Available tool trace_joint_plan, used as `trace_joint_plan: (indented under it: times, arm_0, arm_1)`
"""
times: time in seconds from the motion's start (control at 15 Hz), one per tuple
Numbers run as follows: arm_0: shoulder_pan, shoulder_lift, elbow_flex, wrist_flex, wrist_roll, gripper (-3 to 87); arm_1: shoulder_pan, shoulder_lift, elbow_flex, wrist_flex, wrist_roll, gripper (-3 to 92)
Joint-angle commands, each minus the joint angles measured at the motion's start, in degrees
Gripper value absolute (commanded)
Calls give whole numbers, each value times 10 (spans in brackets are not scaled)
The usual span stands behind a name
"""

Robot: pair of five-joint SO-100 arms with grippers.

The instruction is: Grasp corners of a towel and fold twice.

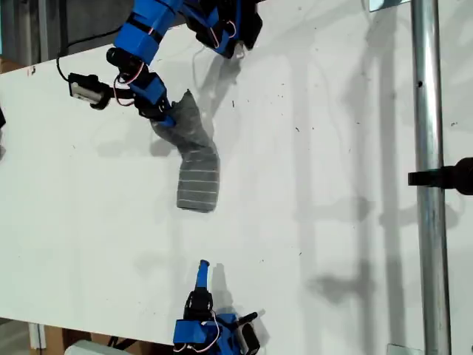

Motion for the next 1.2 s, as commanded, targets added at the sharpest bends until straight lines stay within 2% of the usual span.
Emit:
trace_joint_plan:
  times: [0.0, 0.2, 0.33, 0.4, 0.47, 0.6, 0.67, 0.73, 0.8, 0.87, 0.93, 1.07, 1.13]
  arm_0:
    - [2, 3, -11, -12, -1, 126]
    - [9, 3, -11, -8, -7, 126]
    - [11, 3, -11, -7, -11, 125]
    - [11, 3, -11, -7, -11, 125]
    - [11, 3, -11, -8, -11, 125]
    - [12, 3, -10, -11, -11, 125]
    - [12, 3, -8, -11, -11, 125]
    - [12, 3, -8, -11, -12, 126]
    - [12, 3, -7, -11, -19, 126]
    - [12, 3, -3, -11, -26, 120]
    - [10, 3, 5, -11, -42, 117]
    - [9, 3, 33, -22, -66, 105]
    - [13, 3, 48, -28, -74, 105]
  arm_1:
    - [-38, -105, -98, -62, 8, -2]
    - [-62, -248, -174, -134, 13, -2]
    - [-69, -267, -175, -202, 15, -2]
    - [-69, -265, -176, -229, 11, 78]
    - [-72, -252, -178, -255, 12, 241]
    - [-83, -192, -127, -389, 3, 329]
    - [-86, -172, -127, -413, -3, 311]
    - [-83, -155, -125, -410, -3, 252]
    - [-71, -123, -106, -395, -3, 133]
    - [-54, -69, -64, -383, -3, 104]
    - [-36, -12, -25, -348, -3, 69]
    - [-17, 113, 62, -233, 3, 42]
    - [-19, 194, 134, -205, 13, 43]
